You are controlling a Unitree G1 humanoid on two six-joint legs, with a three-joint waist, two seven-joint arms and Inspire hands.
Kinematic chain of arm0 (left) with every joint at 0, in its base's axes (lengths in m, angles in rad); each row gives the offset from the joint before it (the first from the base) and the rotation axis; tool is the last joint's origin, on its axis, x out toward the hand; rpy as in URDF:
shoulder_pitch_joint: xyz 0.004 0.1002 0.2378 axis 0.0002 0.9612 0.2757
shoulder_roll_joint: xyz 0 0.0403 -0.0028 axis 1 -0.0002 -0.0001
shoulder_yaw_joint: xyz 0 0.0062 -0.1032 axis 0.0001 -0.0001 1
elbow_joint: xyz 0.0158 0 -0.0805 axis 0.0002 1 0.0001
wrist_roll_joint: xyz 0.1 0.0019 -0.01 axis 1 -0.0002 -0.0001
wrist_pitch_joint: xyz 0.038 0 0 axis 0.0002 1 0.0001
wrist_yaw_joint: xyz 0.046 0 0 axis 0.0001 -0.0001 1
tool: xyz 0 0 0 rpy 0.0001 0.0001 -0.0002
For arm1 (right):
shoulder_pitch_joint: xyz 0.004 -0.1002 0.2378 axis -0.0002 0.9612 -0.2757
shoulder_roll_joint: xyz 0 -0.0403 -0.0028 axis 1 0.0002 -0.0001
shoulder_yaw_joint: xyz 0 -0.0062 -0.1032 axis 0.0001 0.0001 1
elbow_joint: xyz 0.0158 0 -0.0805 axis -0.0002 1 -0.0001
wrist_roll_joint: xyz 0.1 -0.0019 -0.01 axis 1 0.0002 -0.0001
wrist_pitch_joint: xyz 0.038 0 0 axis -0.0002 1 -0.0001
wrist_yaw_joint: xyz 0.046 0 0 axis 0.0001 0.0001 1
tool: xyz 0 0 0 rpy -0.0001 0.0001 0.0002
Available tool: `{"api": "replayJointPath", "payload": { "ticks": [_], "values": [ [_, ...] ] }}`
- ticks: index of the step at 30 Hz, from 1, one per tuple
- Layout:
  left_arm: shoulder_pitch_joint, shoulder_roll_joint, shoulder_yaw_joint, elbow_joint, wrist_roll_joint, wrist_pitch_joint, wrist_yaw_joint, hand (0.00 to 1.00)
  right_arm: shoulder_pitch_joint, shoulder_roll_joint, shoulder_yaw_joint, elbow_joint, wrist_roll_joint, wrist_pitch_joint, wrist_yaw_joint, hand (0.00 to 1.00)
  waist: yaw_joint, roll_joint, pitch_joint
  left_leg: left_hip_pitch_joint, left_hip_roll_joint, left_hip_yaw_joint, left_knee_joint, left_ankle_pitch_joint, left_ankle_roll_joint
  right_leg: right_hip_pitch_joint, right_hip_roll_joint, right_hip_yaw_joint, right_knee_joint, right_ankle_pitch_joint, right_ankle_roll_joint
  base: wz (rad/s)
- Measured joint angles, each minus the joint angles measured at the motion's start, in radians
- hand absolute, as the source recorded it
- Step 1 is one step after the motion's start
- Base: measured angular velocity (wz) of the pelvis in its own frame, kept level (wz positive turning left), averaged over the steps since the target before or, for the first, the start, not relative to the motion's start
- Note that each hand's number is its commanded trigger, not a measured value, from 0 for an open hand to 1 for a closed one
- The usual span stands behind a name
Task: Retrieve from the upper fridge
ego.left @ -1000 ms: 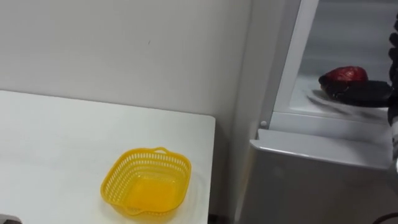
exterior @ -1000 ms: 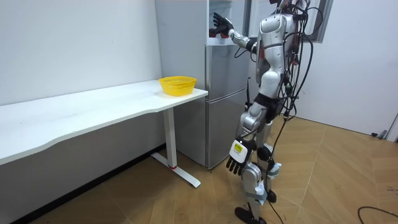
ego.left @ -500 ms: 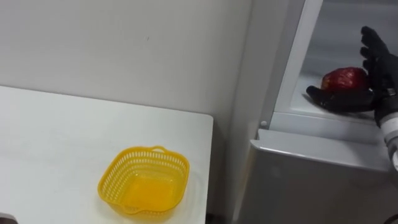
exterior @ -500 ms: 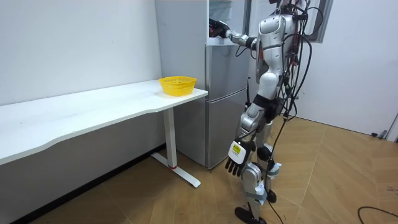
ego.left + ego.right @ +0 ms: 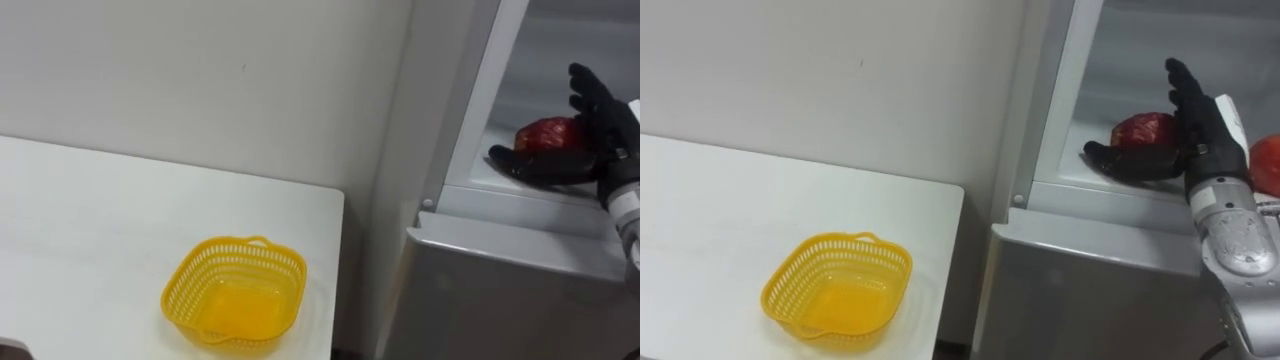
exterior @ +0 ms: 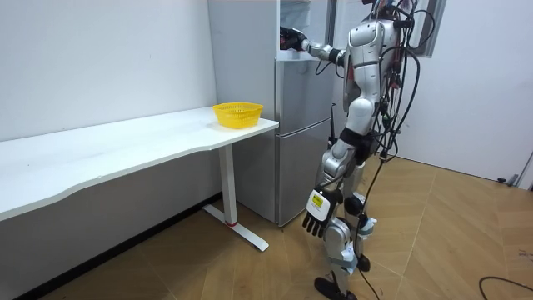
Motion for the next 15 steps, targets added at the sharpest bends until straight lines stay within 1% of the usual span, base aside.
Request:
{"api": "replayJointPath", "payload": {
  "ticks": [2,3,4,5,10,13,15],
  "values": [
    [0.0,0.0,0.0,0.0,0.0,0.003,0.0,0.0,0.0,0.0,0.0,0.0,0.006,0.0,0.0,0.0,0.0,0.0,0.0,0.0,0.0,0.0,0.0,0.0,0.0,0.0,0.0,0.0,0.0,0.0,0.0,0.0],
    [0.0,0.0,0.0,-0.001,0.0,0.006,0.0,0.0,0.0,0.0,0.0,0.0,0.009,0.0,0.0,0.09,0.0,0.0,0.0,0.0,0.0,0.0,0.0,0.0,0.0,0.001,0.0,0.0,0.0,0.0,0.0,0.0],
    [0.0,0.0,0.0,-0.002,0.0,0.009,0.0,0.0,0.0,0.0,0.0,0.0,0.015,0.0,0.0,0.85,-0.001,0.0,0.0001,0.001,0.0,0.0,0.0,0.0,0.0,0.001,0.0,0.0,0.0,0.0,0.0,0.0],
    [0.001,0.0,0.0,-0.002,0.0,0.009,0.0,0.0,0.0,0.0,0.0,0.0,0.018,0.0,0.0,1.0,-0.001,0.0,0.0002,0.001,0.0,0.0,-0.001,0.0,0.0,0.001,0.0,0.0,0.0,0.0,0.0,0.0],
    [0.0,0.006,0.0,-0.009,-0.003,0.009,0.003,0.0,-0.001,-0.004,0.001,0.0,0.029,0.0,0.012,1.0,0.0,0.001,0.004,0.002,0.0,0.0,-0.001,0.0,0.0,0.003,0.0,0.0,-0.001,0.0,0.0,0.0],
    [-0.001,0.016,-0.001,-0.008,-0.006,0.009,0.005,0.0,-0.016,-0.023,0.028,0.042,0.071,-0.012,0.042,1.0,0.0,-0.001,0.0073,0.008,0.0,0.0,-0.001,0.0,0.0,0.01,0.0,0.0,-0.001,0.0,0.0,0.0],
    [-0.001,0.021,-0.001,-0.008,-0.006,0.01,0.008,0.0,-0.017,-0.03,0.035,0.062,0.073,-0.014,0.055,1.0,0.0,-0.003,0.0071,0.009,0.0,0.0,-0.001,0.0,0.0,0.011,0.0,0.0,-0.001,0.0,0.0,0.0]
  ]
}}
